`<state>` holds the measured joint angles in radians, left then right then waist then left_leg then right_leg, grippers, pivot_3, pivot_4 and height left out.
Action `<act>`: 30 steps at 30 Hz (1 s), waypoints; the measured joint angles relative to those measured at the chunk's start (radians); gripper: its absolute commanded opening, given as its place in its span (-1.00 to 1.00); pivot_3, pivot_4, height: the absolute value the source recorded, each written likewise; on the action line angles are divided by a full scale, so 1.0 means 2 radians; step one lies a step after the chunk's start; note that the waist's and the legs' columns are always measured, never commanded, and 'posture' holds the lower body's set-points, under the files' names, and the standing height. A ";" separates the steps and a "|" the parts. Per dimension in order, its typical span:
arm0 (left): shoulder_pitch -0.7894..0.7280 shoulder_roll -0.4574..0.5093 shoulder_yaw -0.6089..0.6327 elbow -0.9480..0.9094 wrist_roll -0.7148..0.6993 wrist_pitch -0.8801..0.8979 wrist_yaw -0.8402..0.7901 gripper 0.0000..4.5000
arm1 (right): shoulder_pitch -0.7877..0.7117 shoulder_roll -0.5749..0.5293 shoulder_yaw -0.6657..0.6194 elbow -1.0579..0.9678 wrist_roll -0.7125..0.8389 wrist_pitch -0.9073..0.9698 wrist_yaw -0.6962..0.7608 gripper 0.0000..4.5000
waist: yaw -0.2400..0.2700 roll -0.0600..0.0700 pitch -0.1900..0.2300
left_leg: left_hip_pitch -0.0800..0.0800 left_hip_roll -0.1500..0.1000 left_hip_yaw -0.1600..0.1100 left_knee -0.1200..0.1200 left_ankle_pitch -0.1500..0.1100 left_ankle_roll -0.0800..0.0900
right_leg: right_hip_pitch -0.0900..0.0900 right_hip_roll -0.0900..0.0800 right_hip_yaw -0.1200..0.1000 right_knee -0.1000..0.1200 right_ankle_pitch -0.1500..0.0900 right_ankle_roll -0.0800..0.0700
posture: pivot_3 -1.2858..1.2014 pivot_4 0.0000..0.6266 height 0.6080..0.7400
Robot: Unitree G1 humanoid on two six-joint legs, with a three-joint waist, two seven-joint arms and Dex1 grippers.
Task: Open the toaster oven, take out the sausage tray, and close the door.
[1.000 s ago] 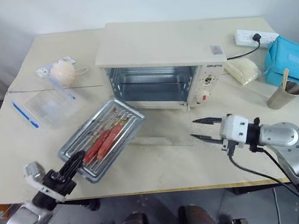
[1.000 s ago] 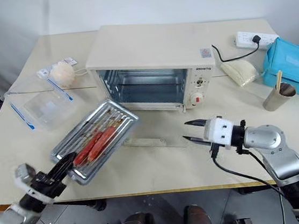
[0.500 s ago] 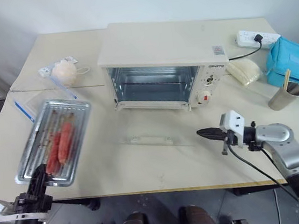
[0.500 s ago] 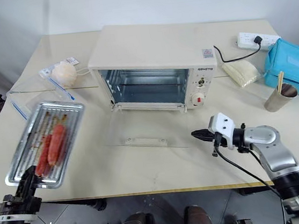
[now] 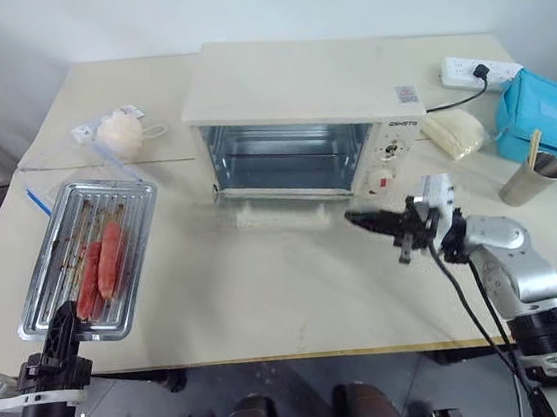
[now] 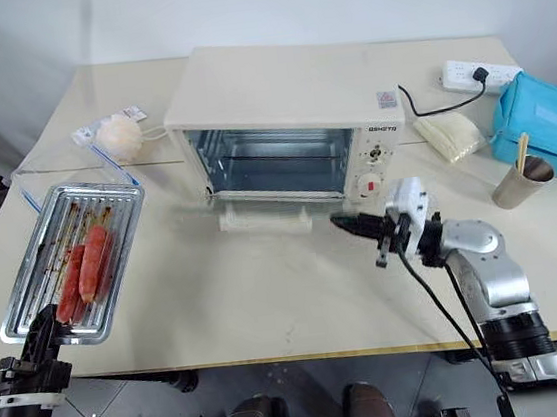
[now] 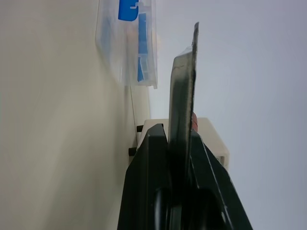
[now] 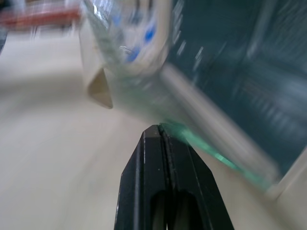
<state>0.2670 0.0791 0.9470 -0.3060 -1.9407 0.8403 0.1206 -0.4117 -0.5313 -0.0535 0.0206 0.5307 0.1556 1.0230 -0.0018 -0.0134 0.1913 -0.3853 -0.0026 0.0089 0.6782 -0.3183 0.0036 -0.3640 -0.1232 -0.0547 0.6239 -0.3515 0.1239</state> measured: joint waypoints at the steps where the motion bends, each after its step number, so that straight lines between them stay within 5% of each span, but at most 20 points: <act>1: 0.001 0.000 0.000 0.000 0.000 0.001 0.000 -1.00 | -0.010 0.008 -0.009 -0.005 0.009 0.010 -0.015 -0.99 | 0.000 0.000 0.000 | 0.000 0.000 0.000 0.000 0.000 0.000 | 0.000 0.000 0.000 0.000 0.000 0.000 | 0.03 -0.52 1.00; 8: 0.016 0.010 -0.008 -0.002 0.000 0.018 -0.002 -1.00 | -0.050 0.035 -0.039 -0.037 0.054 0.063 -0.075 -0.99 | 0.002 0.000 0.000 | -0.001 0.000 0.000 -0.001 0.000 0.001 | -0.001 0.000 0.000 0.000 0.000 0.000 | 0.03 -0.52 1.00; 10: 0.024 0.021 -0.019 -0.008 0.000 0.027 -0.006 -1.00 | -0.031 0.012 -0.037 -0.059 0.069 0.087 -0.055 -0.83 | 0.004 0.000 0.000 | -0.001 -0.001 -0.001 -0.001 -0.001 0.001 | -0.001 -0.001 0.000 -0.001 0.000 0.000 | 0.03 -0.52 1.00; 15: 0.044 0.053 -0.062 -0.026 -0.001 0.048 -0.024 -1.00 | 0.075 -0.054 -0.056 -0.123 0.065 0.067 0.014 -0.14 | 0.008 0.000 0.000 | -0.001 -0.001 -0.001 -0.001 -0.002 0.003 | 0.001 -0.001 0.000 -0.004 0.000 0.000 | 0.03 -0.52 1.00; 22: 0.034 0.164 -0.130 0.018 -0.001 0.105 -0.051 -1.00 | 0.208 -0.087 -0.098 -0.175 0.053 0.036 0.053 0.97 | 0.006 0.001 0.000 | 0.001 -0.001 0.000 -0.002 -0.002 0.002 | 0.002 0.000 0.001 -0.004 0.000 0.000 | 0.03 -0.52 1.00; 30: -0.100 0.295 -0.265 0.134 -0.001 0.188 -0.075 -1.00 | 0.295 -0.083 -0.150 -0.209 0.021 -0.031 0.042 0.99 | 0.008 0.001 0.000 | 0.004 -0.001 0.001 -0.007 -0.001 0.001 | 0.003 -0.001 0.002 -0.004 0.000 0.000 | 0.03 -0.52 1.00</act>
<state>0.0672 0.6700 0.4177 -0.0378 -1.9428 1.2159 -0.0285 0.1778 -0.6982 -0.3529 -0.3966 0.5724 0.0939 1.1064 0.0149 -0.0107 0.1917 -0.3763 -0.0053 0.0110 0.6650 -0.3209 0.0059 -0.3577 -0.1248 -0.0508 0.6163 -0.3515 0.1239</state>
